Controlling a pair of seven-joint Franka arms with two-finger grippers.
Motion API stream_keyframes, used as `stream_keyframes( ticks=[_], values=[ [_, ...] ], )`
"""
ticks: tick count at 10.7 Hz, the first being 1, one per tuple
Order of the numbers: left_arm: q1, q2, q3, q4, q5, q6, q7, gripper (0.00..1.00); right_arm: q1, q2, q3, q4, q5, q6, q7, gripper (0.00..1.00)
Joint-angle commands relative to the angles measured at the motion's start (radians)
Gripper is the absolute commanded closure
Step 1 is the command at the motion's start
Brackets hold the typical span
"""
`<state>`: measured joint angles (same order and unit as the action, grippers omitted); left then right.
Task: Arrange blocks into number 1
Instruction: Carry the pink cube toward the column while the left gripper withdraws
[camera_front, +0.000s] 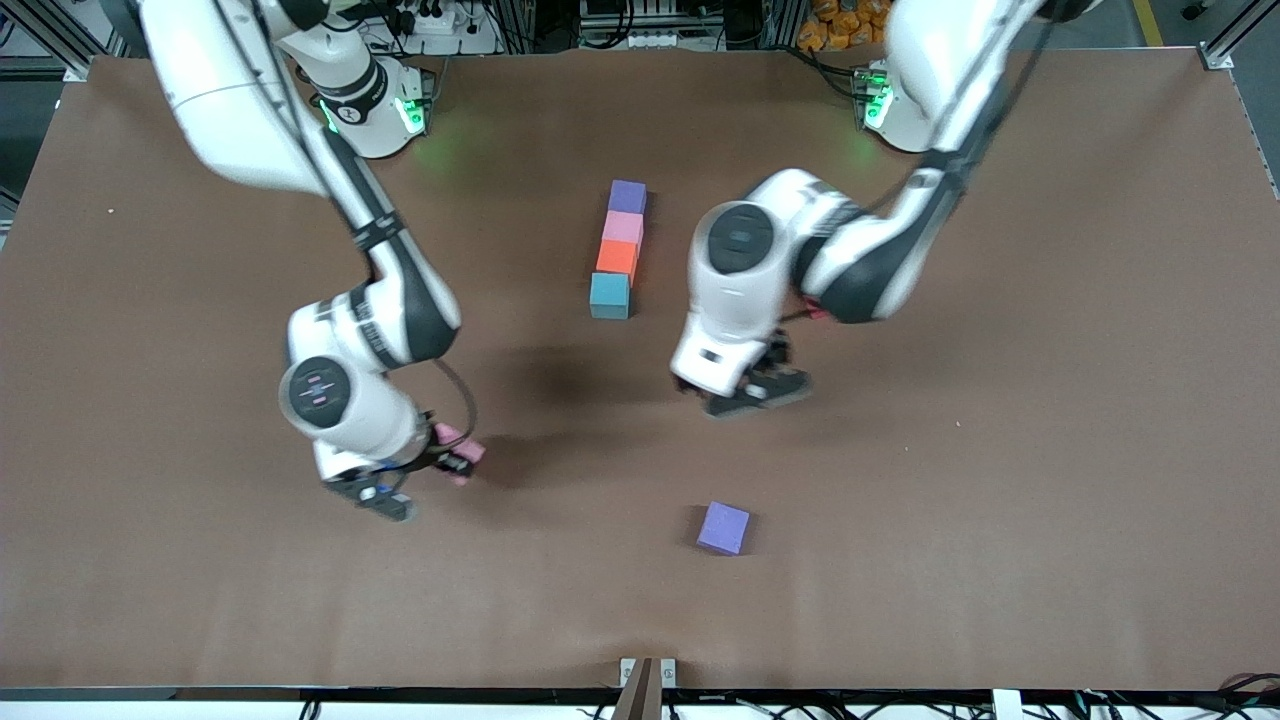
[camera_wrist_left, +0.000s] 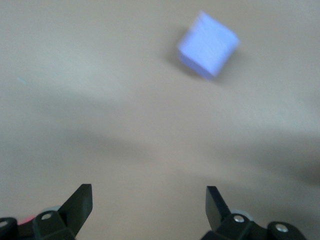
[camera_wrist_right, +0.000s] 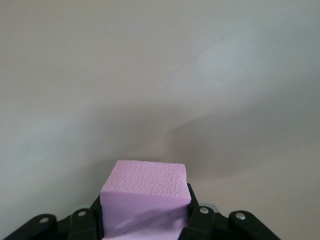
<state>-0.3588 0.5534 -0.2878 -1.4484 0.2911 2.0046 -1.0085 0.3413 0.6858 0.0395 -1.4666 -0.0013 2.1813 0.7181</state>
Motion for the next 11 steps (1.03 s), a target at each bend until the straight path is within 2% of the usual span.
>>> stream_keyframes(
  ticks=[1,4,6,8,9,11],
  values=[
    [0.124,-0.084,-0.016,-0.033,0.005,-0.023,0.098,0.00,0.106,-0.003,-0.003,0.003,-0.057,-0.017,-0.002,1.00],
    [0.246,-0.124,-0.025,-0.030,0.002,-0.101,0.250,0.00,0.218,0.001,0.003,-0.006,-0.052,-0.018,0.015,1.00],
    [0.291,-0.145,-0.027,-0.038,-0.044,-0.140,0.330,0.00,0.280,0.000,0.003,-0.033,-0.048,-0.028,0.020,1.00],
    [0.343,-0.174,-0.027,-0.046,-0.119,-0.260,0.459,0.00,0.314,0.001,0.007,-0.082,-0.046,-0.005,0.020,1.00],
    [0.377,-0.197,-0.027,-0.079,-0.153,-0.279,0.503,0.00,0.329,0.000,0.007,-0.125,-0.037,0.032,0.020,1.00],
    [0.377,-0.306,-0.011,-0.240,-0.170,-0.267,0.545,0.00,0.360,-0.005,0.010,-0.170,-0.029,0.074,0.026,1.00]
  ],
)
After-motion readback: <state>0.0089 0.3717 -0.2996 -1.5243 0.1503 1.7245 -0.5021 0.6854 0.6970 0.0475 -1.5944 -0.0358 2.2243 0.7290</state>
